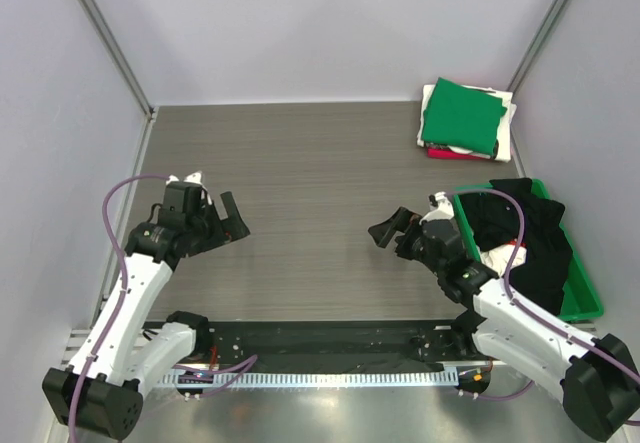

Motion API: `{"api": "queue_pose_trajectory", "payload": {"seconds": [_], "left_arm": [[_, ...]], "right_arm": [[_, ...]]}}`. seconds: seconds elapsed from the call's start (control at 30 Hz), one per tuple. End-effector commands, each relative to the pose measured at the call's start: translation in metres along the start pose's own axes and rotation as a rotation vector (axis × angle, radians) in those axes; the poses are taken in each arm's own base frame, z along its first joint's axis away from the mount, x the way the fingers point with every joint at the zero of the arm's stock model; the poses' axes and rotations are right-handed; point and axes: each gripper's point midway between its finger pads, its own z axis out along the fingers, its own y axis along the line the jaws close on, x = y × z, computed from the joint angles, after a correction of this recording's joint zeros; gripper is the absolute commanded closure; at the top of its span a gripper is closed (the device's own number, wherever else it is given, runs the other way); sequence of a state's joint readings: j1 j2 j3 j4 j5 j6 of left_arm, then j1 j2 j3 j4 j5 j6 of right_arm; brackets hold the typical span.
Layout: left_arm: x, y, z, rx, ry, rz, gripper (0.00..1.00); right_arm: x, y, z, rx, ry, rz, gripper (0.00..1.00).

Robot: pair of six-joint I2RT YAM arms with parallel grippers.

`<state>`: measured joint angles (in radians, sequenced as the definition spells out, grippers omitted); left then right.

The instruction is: Fold and stack the t-shirts

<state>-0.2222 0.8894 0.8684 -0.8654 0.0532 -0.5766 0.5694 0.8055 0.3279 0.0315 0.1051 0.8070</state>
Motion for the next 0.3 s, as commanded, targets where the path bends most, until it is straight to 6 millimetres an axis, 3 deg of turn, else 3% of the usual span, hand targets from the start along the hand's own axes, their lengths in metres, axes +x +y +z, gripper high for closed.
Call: {"api": "queue_pose_trajectory", "payload": {"seconds": [0.0, 0.27], "left_arm": [[-0.0053, -0.0044, 0.0002, 0.016, -0.029, 0.0, 0.01], [-0.0064, 0.0002, 0.0022, -0.016, -0.025, -0.006, 0.02]], "right_arm": [[-0.0176, 0.0197, -0.0008, -0.085, -0.081, 0.047, 0.0], [-0.0157, 0.0229, -0.0006, -0.107, -0.072, 0.043, 0.0]]}}
